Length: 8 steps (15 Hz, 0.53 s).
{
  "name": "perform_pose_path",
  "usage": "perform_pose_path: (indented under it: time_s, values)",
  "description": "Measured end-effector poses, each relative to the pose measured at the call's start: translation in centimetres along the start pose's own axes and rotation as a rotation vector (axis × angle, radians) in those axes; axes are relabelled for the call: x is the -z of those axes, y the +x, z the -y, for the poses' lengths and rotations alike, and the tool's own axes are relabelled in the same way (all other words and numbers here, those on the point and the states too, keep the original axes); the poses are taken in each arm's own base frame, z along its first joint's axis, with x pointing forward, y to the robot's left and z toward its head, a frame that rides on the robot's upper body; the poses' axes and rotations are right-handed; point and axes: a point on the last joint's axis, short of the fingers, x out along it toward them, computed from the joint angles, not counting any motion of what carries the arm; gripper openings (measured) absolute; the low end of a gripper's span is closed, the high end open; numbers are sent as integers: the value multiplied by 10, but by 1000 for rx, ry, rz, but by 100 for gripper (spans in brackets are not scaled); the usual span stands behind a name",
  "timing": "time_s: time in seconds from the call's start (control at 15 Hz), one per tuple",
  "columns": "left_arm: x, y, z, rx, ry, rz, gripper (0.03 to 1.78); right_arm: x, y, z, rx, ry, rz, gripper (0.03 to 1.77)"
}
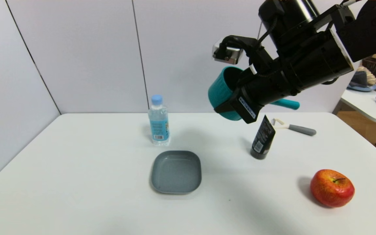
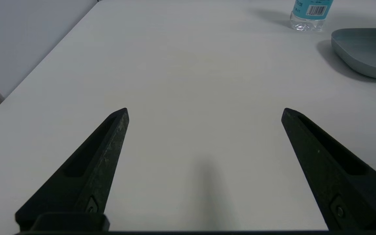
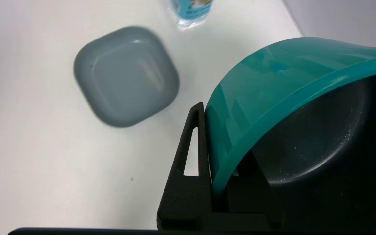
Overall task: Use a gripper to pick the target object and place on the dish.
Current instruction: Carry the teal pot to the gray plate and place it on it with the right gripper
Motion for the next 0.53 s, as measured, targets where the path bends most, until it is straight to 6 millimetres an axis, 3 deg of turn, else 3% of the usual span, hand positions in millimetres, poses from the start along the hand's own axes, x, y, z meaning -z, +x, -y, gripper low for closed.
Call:
perform_pose_path:
  time_s: [0.27, 0.53]
  values:
    - [0, 0, 0, 0, 0, 0, 169, -10, 9, -30, -99, -60, 3, 14]
    - [0, 0, 0, 0, 0, 0, 169, -15, 34, -53, -146, -108, -42, 14]
